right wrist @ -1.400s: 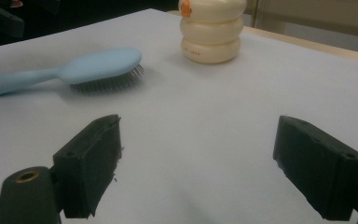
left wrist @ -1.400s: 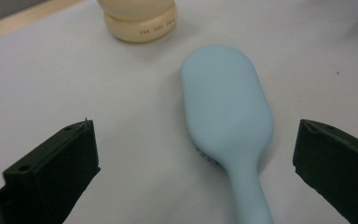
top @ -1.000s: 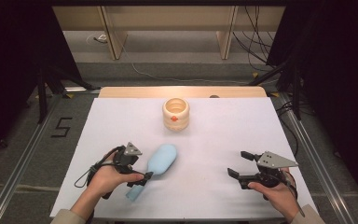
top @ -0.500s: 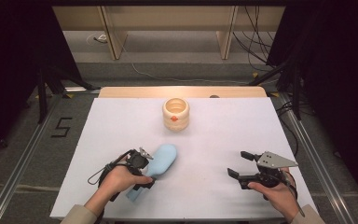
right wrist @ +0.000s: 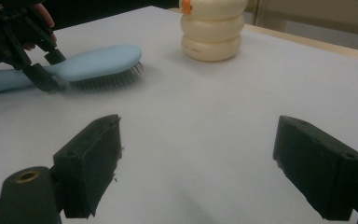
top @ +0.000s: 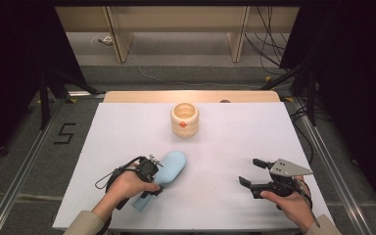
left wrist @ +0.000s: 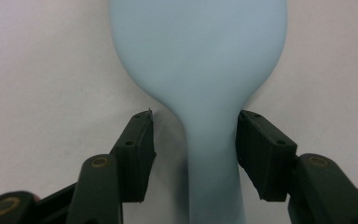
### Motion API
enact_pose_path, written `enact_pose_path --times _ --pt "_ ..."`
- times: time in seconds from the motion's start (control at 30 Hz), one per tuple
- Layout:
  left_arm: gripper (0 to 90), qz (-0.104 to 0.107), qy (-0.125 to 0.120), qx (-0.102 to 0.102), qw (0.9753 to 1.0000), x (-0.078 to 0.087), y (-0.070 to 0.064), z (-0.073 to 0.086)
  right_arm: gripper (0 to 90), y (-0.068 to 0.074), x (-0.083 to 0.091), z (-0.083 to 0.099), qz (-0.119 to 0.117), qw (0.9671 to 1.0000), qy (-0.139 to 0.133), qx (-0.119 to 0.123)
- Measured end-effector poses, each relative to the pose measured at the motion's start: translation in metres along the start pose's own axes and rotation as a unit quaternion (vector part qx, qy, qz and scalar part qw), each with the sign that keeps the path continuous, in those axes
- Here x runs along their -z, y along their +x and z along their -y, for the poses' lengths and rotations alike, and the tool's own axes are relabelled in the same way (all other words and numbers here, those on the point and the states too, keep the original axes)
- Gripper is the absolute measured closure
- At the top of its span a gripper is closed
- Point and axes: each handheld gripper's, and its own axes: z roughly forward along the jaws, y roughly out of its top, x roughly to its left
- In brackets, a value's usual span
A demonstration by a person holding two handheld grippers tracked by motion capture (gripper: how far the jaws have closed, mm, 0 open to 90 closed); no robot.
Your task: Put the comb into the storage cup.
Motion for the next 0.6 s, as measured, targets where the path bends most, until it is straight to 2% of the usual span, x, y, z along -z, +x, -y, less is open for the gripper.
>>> enact_pose_path --times 0.33,0.6 --pt "52.3 -0.012 0.017 -0.009 0.9997 -0.0003 -0.0016 -0.0045 16.2 0.0 -0.0002 0.0001 0.0 1.0 0.001 0.001" --pt "56.4 -0.01 0.023 -0.011 0.9996 -0.0005 -0.0035 -0.0068 16.1 -0.0001 -0.0005 0.0003 -0.001 1.0 0.003 0.002"
